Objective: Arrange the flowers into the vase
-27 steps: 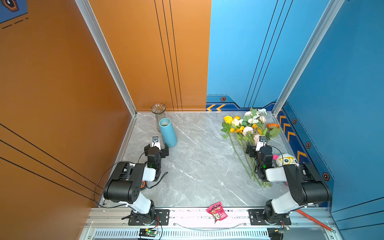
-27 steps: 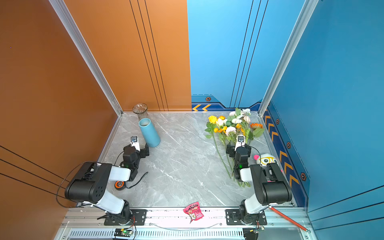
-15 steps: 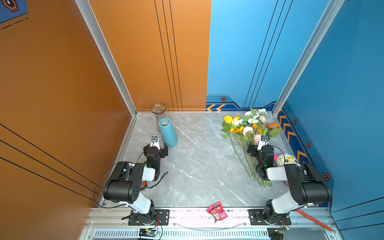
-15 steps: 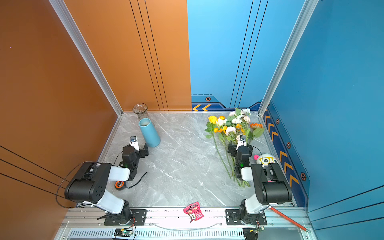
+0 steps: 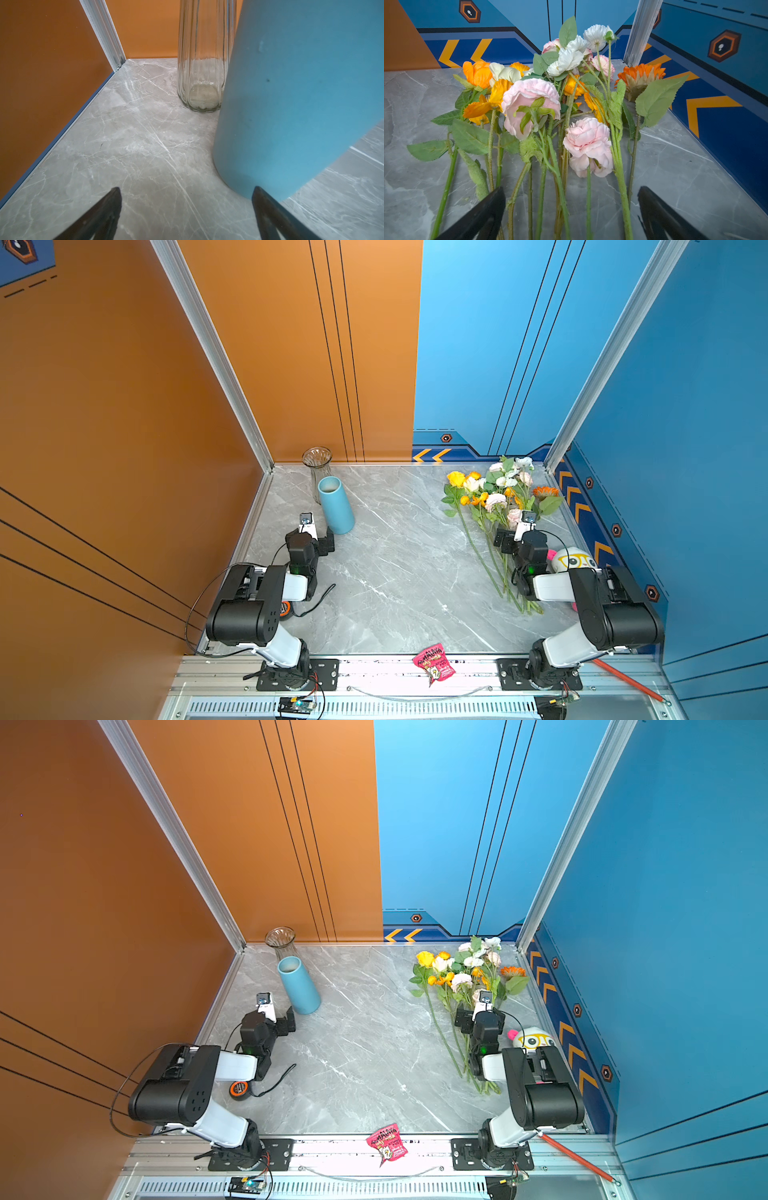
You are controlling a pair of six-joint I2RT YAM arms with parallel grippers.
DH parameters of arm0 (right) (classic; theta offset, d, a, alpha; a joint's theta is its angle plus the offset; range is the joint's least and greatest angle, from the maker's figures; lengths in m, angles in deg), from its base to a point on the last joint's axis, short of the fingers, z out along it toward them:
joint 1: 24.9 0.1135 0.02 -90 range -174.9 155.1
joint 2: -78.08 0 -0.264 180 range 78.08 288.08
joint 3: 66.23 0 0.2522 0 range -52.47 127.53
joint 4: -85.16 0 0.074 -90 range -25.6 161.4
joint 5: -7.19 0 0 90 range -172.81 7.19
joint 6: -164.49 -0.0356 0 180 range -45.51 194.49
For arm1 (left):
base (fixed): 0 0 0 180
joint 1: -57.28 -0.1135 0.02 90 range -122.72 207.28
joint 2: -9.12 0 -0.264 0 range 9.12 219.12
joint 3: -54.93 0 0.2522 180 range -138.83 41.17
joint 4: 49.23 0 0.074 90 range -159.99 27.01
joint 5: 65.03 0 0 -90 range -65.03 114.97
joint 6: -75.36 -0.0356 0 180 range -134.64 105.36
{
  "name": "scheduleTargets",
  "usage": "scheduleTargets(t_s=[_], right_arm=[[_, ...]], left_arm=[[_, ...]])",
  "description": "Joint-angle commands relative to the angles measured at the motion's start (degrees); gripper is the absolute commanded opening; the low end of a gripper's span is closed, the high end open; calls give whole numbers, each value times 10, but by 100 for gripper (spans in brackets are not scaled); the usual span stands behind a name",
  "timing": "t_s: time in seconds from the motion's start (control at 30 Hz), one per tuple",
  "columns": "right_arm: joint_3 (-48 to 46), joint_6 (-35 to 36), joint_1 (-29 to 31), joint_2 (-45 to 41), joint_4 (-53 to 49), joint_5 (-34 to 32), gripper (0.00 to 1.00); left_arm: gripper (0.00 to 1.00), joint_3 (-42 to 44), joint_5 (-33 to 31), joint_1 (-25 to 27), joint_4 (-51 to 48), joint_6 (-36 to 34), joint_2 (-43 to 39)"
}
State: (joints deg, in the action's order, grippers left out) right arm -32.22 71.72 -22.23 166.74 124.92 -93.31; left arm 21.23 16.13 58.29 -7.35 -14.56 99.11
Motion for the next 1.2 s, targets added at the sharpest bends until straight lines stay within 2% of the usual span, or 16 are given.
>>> scheduleTargets(t_s=[0.0, 0.13, 0.27, 0.37, 0.5, 0.67, 0.77, 0.93, 1.0, 1.17], right_arm=[[5, 2, 5, -1, -2, 6, 100], [-11, 6, 5, -5, 25, 16, 100], [-46, 16, 12, -58, 48, 18, 100], [-43, 21, 18, -139, -35, 27, 100], [3, 8, 30, -253, -215, 63, 100], [66, 2, 87, -342, -344, 94, 100], [115, -5, 131, -338, -371, 111, 100], [245, -5, 190, -258, -461, 182, 100], [281, -3, 216, -233, -476, 204, 100], [311, 30, 301, -188, -408, 232, 100]], left_arm=[[98, -7, 18, -6, -6, 4, -3], [98, -3, 28, -8, -3, 6, -7], [98, 8, 19, -13, -4, 16, -35], [98, 20, 15, -19, -3, 24, -58], [98, 40, -1, -18, -4, 27, -101], [98, 61, -16, -5, -54, 30, -196], [98, 42, -14, 18, -123, 34, -256], [98, -32, 3, 64, -241, 18, -317], [98, -59, 13, 67, -276, 16, -319], [98, -107, 66, 65, -280, 7, -276]])
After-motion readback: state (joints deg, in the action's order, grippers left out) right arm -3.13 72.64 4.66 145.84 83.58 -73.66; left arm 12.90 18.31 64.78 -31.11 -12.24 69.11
